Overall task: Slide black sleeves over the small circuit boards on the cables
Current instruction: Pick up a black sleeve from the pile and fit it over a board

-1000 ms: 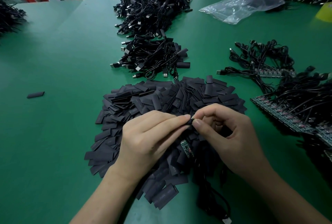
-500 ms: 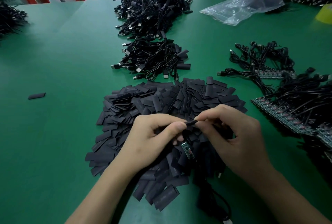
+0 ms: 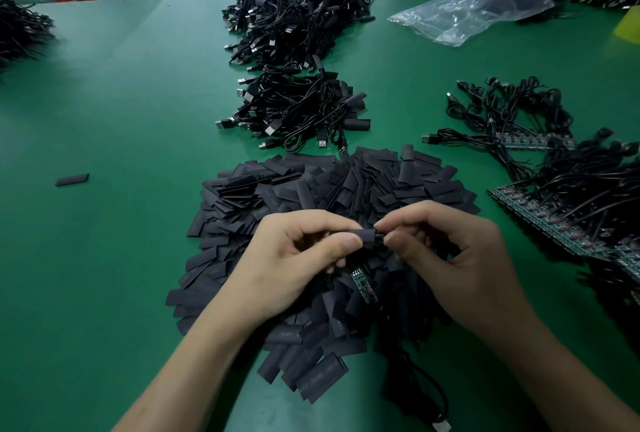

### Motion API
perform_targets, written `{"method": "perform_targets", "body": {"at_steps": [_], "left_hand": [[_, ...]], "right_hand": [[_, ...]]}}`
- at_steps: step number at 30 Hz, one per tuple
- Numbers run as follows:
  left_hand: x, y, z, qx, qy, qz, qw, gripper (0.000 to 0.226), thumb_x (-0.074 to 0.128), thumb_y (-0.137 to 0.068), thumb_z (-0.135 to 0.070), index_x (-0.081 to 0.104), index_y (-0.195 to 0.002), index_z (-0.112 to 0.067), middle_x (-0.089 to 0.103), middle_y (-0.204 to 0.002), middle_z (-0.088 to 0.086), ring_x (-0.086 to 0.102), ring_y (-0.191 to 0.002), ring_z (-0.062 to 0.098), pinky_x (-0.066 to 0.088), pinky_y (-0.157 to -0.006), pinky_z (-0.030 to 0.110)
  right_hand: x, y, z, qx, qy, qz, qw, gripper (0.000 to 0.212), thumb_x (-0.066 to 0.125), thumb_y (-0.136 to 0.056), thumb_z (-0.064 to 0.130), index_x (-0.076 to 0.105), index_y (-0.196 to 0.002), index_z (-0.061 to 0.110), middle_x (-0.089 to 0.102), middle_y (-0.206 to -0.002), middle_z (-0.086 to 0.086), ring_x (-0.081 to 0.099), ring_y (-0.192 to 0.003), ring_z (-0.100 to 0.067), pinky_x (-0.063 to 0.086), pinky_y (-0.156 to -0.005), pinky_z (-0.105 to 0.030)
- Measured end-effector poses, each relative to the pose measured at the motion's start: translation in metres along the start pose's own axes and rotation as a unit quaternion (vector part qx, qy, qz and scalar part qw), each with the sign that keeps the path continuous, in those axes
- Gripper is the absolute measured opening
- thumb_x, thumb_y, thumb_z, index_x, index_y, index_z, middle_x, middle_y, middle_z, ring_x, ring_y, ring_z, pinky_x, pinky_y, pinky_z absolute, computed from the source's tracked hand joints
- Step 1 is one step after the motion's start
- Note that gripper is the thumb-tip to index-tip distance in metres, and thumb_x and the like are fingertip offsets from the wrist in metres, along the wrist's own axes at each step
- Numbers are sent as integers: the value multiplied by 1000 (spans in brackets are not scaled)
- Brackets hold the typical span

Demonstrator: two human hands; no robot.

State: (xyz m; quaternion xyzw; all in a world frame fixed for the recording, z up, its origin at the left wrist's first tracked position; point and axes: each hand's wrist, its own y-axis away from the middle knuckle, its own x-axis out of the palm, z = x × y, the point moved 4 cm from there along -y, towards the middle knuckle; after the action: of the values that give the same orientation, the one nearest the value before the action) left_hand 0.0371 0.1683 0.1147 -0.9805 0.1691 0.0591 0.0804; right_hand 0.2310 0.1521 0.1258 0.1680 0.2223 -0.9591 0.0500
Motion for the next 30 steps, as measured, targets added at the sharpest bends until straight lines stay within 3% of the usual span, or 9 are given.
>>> {"method": "perform_targets", "body": {"at_steps": [4,12,19,24,30], "left_hand": [[-1,0,-1,20,-17,2,1000,12,71,-86,-39,79,-95,-40,70,-75,10,61,-62,5,52,-61,21],[2,0,-4,81,-92,-26,992,12,69,-92,-35,77,-99,-40,70,-80,-11,63,-67,6,50,-66,21],[3,0,-5,98,-136,-19,986,9,70,-92,-33,75,-99,-33,67,-79,-13,63,-69,7,46,-67,17],[2,0,-7,129,-176,-23,976,12,75,-91,-28,78,-102,-24,68,-83,-15,65,-77,8,45,-72,17],[-1,2,-13,180,-188,-81,962,22,82,-83,-21,82,-103,-14,74,-93,-5,70,-87,11,52,-78,21]], "right_hand": [[0,-2,-4,14,-7,25,1000,19,68,-89,37,77,-106,35,69,-81,8,59,-67,-13,47,-63,-19],[0,-3,-4,7,10,23,1000,17,68,-89,34,79,-100,29,70,-82,10,61,-68,-15,43,-60,-21],[1,-2,-8,27,-33,36,998,12,75,-86,29,78,-97,34,71,-81,6,61,-65,-20,46,-59,-38],[1,-2,-11,34,-52,39,997,12,73,-84,34,80,-95,33,71,-79,9,58,-64,-19,44,-59,-35],[-1,-4,-9,22,-34,33,999,13,72,-85,35,79,-96,32,72,-82,7,60,-66,-23,46,-60,-35]]}}
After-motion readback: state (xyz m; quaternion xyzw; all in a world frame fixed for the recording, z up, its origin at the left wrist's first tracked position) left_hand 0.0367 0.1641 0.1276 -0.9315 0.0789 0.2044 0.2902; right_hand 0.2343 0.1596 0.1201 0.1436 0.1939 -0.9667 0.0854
